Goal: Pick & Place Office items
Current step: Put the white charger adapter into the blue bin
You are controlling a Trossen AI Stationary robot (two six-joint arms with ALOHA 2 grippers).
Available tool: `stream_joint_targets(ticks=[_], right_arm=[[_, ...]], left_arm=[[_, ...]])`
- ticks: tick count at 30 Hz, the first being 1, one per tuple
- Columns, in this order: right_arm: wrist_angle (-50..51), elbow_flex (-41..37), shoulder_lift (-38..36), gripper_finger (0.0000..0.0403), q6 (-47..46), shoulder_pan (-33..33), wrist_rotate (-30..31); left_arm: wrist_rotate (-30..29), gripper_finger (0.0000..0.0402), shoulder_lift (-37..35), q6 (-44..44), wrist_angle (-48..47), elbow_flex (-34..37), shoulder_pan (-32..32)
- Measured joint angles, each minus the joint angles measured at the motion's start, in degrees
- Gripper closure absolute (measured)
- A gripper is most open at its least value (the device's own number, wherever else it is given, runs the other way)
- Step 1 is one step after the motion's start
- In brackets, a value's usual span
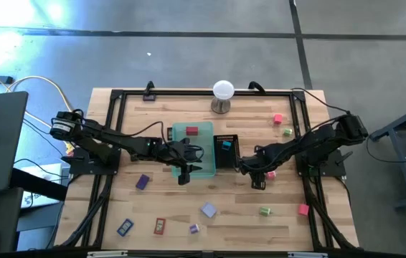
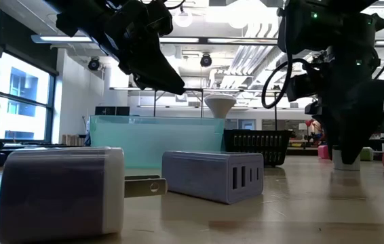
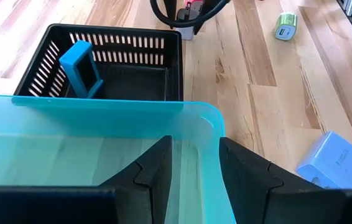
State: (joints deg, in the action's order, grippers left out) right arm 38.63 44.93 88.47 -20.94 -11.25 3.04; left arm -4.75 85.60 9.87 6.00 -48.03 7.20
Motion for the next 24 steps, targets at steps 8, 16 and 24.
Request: stream_joint_targets(ticks=[8, 16, 24], right_arm=[[-0.34, 0.21, 0.00, 0.0283, -2.99, 0.00, 1.17], [4.00, 2.90, -2.78, 0.0283, -9.93, -5.57, 5.98], [-2.92, 10.63, -4.90, 0.0283, -1.78, -14.51, 26.57]], left_arm=[[0.00, 0.0273, 0.00, 0.00, -0.02, 0.00, 0.00], [0.00, 0.0273, 0.00, -1.84, 0.51, 0.02, -0.04], [4.18, 0.0273, 0.02, 4.97, 9.22, 0.04, -0.09]])
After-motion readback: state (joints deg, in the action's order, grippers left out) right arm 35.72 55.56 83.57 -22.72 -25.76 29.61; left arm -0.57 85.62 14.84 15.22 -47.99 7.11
